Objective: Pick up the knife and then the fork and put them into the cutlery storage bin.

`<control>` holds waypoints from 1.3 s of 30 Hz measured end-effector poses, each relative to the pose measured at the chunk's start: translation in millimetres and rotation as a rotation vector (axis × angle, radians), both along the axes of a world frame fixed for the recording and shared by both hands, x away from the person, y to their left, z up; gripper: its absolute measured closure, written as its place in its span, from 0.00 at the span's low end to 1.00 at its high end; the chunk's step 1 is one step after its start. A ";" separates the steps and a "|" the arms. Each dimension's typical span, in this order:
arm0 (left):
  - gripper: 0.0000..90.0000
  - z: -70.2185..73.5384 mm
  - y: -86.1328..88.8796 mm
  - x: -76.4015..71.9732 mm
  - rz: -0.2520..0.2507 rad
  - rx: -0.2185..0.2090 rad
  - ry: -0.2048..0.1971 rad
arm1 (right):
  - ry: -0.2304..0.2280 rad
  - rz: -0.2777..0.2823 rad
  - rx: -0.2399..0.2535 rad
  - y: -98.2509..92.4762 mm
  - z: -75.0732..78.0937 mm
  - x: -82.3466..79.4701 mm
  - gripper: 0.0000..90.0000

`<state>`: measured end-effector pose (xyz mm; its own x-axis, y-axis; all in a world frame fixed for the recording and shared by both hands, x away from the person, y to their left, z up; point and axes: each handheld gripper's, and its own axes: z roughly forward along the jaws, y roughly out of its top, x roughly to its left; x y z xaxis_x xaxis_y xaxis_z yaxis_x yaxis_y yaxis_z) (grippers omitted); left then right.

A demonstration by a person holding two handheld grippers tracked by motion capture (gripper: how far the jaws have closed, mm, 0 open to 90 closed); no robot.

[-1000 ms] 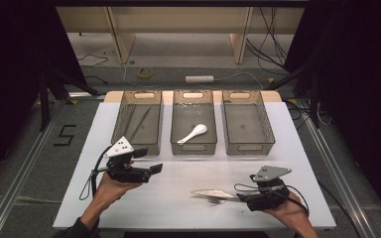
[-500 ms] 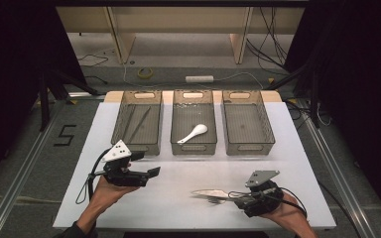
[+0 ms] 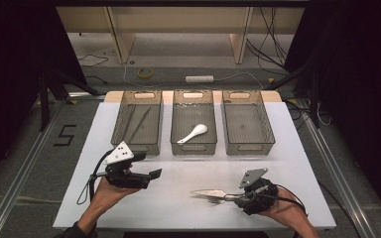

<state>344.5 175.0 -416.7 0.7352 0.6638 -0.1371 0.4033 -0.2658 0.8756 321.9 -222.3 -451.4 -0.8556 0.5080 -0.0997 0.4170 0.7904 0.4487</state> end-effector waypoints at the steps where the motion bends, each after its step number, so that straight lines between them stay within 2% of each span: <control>1: 0.18 -0.2 0.3 -0.3 0.003 -0.001 0.001 | 0.003 0.005 -0.012 1.8 0.0 0.1 0.46; 7: 0.18 -0.6 -0.4 -0.5 -0.002 0.004 0.002 | 0.012 0.056 -0.072 12.4 -1.6 4.8 0.53; 16: 0.18 -0.8 -1.4 -0.6 -0.012 0.009 0.002 | 0.047 0.107 -0.113 22.4 -6.8 12.4 0.64; 26: 0.18 -1.3 -2.7 -0.7 -0.014 0.012 0.005 | 0.075 0.117 -0.121 23.4 -7.2 17.1 0.75; 29: 0.18 -1.5 -2.9 -0.6 -0.018 0.018 0.007 | 0.067 0.126 -0.133 24.9 -7.1 17.2 0.78; 35: 0.18 -1.5 -3.0 -0.6 -0.021 0.018 0.008 | 0.056 0.163 -0.138 25.8 -6.2 18.9 0.83; 39: 0.18 -1.9 -3.6 -0.6 -0.022 0.022 0.005 | 0.071 0.181 -0.145 26.3 -4.5 21.5 0.86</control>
